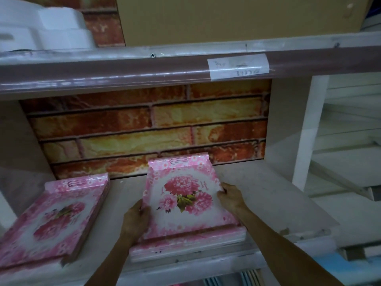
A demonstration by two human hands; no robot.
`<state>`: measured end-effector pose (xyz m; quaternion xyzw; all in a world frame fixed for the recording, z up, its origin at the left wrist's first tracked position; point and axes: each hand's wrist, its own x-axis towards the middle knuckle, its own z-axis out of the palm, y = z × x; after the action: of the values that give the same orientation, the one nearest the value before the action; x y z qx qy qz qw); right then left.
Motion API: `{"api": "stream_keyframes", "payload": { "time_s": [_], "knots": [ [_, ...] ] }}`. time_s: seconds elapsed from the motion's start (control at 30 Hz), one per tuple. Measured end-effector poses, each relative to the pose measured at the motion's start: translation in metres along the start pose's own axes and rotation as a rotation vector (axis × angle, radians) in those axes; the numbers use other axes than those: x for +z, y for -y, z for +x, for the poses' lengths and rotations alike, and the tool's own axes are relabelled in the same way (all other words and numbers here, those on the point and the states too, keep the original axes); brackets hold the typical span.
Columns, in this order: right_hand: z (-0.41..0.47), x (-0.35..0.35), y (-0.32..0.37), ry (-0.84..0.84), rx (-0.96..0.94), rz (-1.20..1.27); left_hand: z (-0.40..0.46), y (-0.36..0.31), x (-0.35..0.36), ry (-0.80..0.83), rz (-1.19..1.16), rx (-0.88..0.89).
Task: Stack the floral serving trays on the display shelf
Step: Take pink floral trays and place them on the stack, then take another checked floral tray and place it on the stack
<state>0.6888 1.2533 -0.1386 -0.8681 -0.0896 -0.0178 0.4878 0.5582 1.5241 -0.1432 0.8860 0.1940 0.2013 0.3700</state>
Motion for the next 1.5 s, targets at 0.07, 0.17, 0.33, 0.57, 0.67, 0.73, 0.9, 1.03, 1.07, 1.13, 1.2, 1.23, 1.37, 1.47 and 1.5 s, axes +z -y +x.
{"api": "stream_keyframes", "payload": {
  "time_s": [0.07, 0.17, 0.33, 0.57, 0.67, 0.73, 0.9, 1.03, 1.07, 1.13, 1.2, 1.23, 1.37, 1.47, 1.5],
  "knots": [
    [0.0, 0.0, -0.001, -0.007, 0.0, -0.011, 0.001, 0.001, 0.0, 0.003, 0.034, -0.008],
    [0.0, -0.002, -0.002, 0.023, -0.016, -0.05, 0.004, 0.001, -0.002, 0.026, 0.063, -0.028],
    [-0.002, -0.029, 0.004, -0.026, -0.062, -0.05, 0.007, -0.009, -0.015, -0.049, 0.004, 0.023],
    [-0.035, -0.12, -0.007, -0.098, -0.239, 0.04, -0.015, -0.083, -0.008, -0.039, -0.619, 0.121],
    [-0.056, -0.169, -0.015, -0.103, -0.241, 0.082, -0.033, -0.126, 0.017, 0.035, -0.739, 0.128],
    [-0.073, -0.203, -0.023, -0.122, -0.231, 0.114, -0.051, -0.157, 0.041, 0.099, -0.79, 0.133],
    [-0.123, -0.291, -0.048, -0.205, -0.232, 0.185, -0.099, -0.234, 0.102, 0.267, -0.854, 0.241],
    [-0.161, -0.358, -0.077, -0.281, -0.23, 0.194, -0.137, -0.292, 0.151, 0.348, -0.893, 0.288],
    [-0.171, -0.374, -0.085, -0.299, -0.229, 0.183, -0.146, -0.305, 0.164, 0.373, -0.901, 0.297],
    [-0.189, -0.405, -0.103, -0.339, -0.23, 0.134, -0.166, -0.332, 0.188, 0.43, -0.918, 0.31],
    [-0.207, -0.436, -0.121, -0.371, -0.213, 0.118, -0.184, -0.359, 0.213, 0.488, -0.924, 0.327],
    [-0.214, -0.449, -0.129, -0.389, -0.193, 0.116, -0.191, -0.37, 0.223, 0.514, -0.924, 0.345],
    [-0.241, -0.497, -0.165, -0.46, -0.126, 0.092, -0.219, -0.418, 0.267, 0.606, -0.928, 0.384],
    [-0.254, -0.526, -0.19, -0.521, -0.086, 0.108, -0.233, -0.453, 0.296, 0.643, -0.938, 0.375],
    [-0.256, -0.535, -0.198, -0.542, -0.074, 0.11, -0.235, -0.464, 0.307, 0.653, -0.941, 0.373]
  ]
}}
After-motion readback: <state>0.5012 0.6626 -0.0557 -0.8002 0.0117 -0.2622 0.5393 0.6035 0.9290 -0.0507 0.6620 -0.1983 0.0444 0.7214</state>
